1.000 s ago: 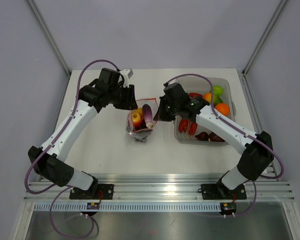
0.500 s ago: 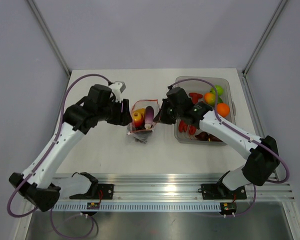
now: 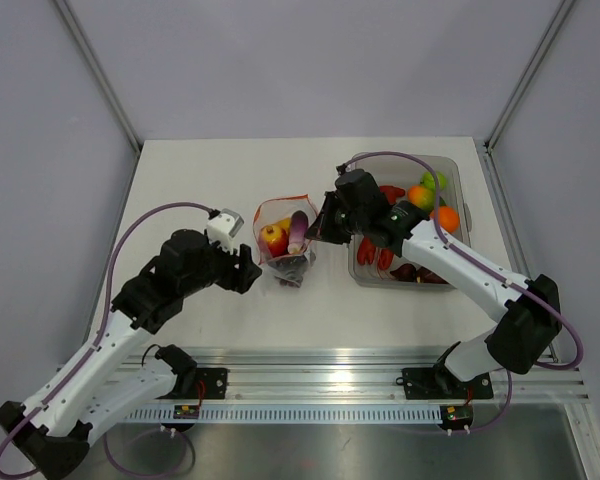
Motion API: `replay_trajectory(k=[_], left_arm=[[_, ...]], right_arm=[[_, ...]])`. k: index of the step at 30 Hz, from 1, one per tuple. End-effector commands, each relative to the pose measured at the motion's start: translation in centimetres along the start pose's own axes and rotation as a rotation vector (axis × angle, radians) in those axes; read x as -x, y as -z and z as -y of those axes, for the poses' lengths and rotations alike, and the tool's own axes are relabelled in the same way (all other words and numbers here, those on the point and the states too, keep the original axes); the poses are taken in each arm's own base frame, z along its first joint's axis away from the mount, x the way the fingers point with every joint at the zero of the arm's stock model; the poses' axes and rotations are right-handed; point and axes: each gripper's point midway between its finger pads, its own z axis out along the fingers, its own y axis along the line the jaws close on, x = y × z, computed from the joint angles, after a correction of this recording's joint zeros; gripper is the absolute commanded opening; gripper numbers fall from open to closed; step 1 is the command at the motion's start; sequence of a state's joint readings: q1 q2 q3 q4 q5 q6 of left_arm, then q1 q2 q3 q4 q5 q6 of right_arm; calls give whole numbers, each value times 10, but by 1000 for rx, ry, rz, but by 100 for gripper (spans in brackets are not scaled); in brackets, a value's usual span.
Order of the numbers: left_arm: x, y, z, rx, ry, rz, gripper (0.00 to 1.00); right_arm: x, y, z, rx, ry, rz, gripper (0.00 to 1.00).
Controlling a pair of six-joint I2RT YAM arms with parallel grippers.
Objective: Place the food in the zip-top bag and seal the zipper
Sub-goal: Adjust the zipper food storage bag at the center of the board.
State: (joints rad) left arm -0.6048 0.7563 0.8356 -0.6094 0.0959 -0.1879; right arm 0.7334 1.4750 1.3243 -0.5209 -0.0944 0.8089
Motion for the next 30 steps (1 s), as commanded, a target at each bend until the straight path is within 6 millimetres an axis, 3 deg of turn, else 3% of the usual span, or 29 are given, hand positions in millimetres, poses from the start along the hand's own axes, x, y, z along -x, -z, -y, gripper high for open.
replay_trajectory(k=[1,7,12,18,21,23,27,30], left_arm=[[28,-11,-1,-4,-65,146,65],[24,-19,11,-77,-88,98,61],[17,-26,14,-98,-87,67,49],[6,-29,15,-105,-80,36,43],[5,-29,15,-105,-78,37,36],[6,-29,15,-105,-76,36,24],[18,-28,14,-89,-83,51,0],[46,-21,16,-76,-117,86,0]], right_arm=[[13,9,-28,75,11,38,0],[11,6,-29,76,13,29,0],[11,4,-29,79,5,25,0],[12,3,-29,76,-2,28,0],[11,2,-28,75,-3,25,0],[12,3,-29,77,-4,29,0],[17,6,-31,72,4,45,0],[34,15,-41,65,40,87,0]])
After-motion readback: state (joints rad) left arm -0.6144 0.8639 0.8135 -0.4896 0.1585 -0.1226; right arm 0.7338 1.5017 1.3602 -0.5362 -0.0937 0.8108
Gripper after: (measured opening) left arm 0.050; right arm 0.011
